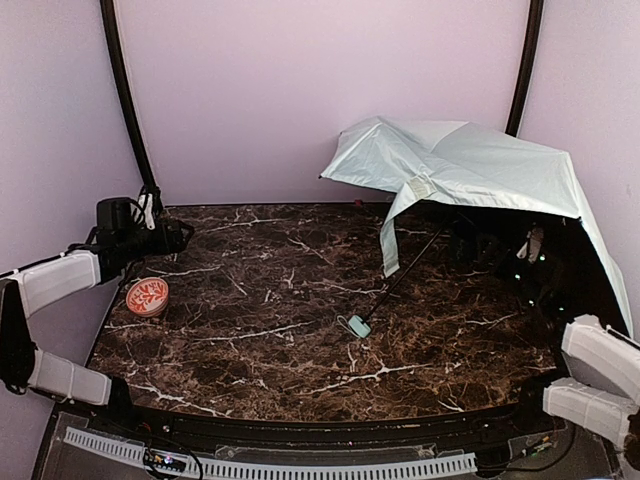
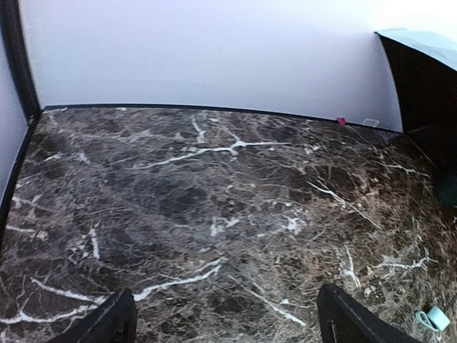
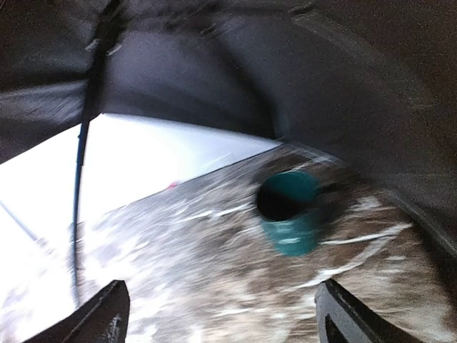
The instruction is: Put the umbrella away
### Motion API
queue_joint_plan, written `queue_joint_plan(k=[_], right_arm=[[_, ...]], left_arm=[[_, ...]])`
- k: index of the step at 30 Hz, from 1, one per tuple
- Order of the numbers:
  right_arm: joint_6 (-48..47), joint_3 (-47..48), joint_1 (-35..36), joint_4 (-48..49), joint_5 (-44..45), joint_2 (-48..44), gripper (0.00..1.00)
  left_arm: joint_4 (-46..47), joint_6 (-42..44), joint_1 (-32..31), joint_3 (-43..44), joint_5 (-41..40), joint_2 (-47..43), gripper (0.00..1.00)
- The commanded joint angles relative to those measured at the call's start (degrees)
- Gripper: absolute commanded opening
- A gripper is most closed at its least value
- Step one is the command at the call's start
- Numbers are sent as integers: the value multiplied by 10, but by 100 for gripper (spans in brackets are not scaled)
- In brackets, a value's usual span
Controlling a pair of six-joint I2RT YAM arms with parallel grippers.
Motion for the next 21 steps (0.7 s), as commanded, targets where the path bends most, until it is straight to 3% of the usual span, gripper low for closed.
queue_joint_plan(k=[1, 4, 8, 13, 14, 17, 21], right_arm=[[77, 94, 14, 26, -172, 96, 88], [82, 157, 34, 34, -153, 155, 89], [102, 214, 45, 78, -125, 238, 89], [113, 280, 66, 90, -107, 329, 79], [111, 288, 74, 89, -97, 338, 73], [115, 303, 85, 91, -78, 350, 35], [115, 342, 102, 56, -81, 346, 2]], left_arm=[[-25, 53, -53, 10, 97, -20, 89], [-11, 99, -111, -1, 124, -33, 89], [39, 53, -131, -29, 189, -47, 85], [47, 40, -167, -45, 187, -57, 83], [49, 39, -176, -49, 190, -57, 83], [60, 43, -205, -62, 193, -56, 83], [65, 49, -250, -65, 224, -49, 82]])
